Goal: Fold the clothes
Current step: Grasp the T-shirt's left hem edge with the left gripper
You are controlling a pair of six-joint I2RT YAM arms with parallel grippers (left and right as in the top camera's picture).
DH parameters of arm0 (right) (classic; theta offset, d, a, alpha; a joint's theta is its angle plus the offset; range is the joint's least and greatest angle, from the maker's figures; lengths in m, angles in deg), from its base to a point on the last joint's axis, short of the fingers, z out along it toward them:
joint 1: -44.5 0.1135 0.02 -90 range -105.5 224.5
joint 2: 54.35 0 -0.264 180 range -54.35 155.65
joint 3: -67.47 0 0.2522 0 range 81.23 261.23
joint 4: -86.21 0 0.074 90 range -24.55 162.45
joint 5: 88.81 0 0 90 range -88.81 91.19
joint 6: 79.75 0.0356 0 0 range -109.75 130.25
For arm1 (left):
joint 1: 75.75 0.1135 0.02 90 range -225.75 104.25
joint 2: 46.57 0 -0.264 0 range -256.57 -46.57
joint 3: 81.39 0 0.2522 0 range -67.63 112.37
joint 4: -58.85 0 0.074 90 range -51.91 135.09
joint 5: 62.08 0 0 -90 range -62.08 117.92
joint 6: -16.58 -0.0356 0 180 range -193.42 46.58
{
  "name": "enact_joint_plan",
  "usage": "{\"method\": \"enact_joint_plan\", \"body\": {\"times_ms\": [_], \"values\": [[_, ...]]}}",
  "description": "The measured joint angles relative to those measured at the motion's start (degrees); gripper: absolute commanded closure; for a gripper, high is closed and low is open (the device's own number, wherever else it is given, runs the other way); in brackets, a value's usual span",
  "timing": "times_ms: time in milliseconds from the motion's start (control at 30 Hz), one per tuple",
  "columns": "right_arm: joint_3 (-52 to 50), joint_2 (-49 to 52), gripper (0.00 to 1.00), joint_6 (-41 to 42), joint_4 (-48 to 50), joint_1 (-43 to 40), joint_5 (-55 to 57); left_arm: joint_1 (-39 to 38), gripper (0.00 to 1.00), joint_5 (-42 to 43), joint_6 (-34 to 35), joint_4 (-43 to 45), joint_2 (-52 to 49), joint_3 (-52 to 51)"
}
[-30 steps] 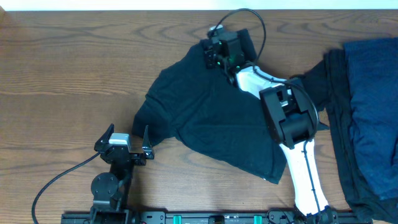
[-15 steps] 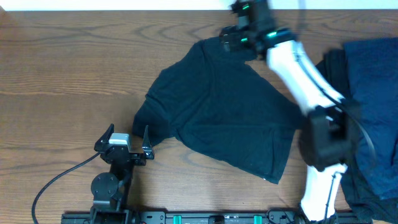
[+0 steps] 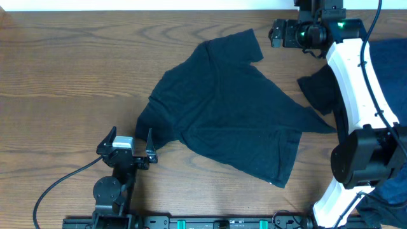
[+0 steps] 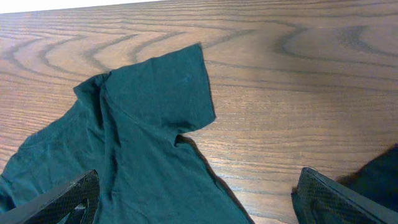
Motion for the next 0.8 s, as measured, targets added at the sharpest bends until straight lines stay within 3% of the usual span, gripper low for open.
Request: {"method": "enact_joint_plan", "body": {"times_ms": [233,400,567,800], "values": [[0.0,0.0,0.01,0.0,0.0,-0.1,0.0,0.0,0.02,4.0,-0.2,2.2,0.0,0.2],[0.0,0.0,0.01,0.0,0.0,-0.1,0.0,0.0,0.02,6.2,0.1,-8.7,-4.5,8.7],[0.0,0.0,0.01,0.0,0.0,-0.1,0.0,0.0,0.02,6.4,0.3,-19.9,-19.6,25.5],[-0.1,0.0,0.01,0.0,0.0,-0.1,-0.1,0.0,0.02,6.5,0.3,-40.4,-51.7,46.1]]}}
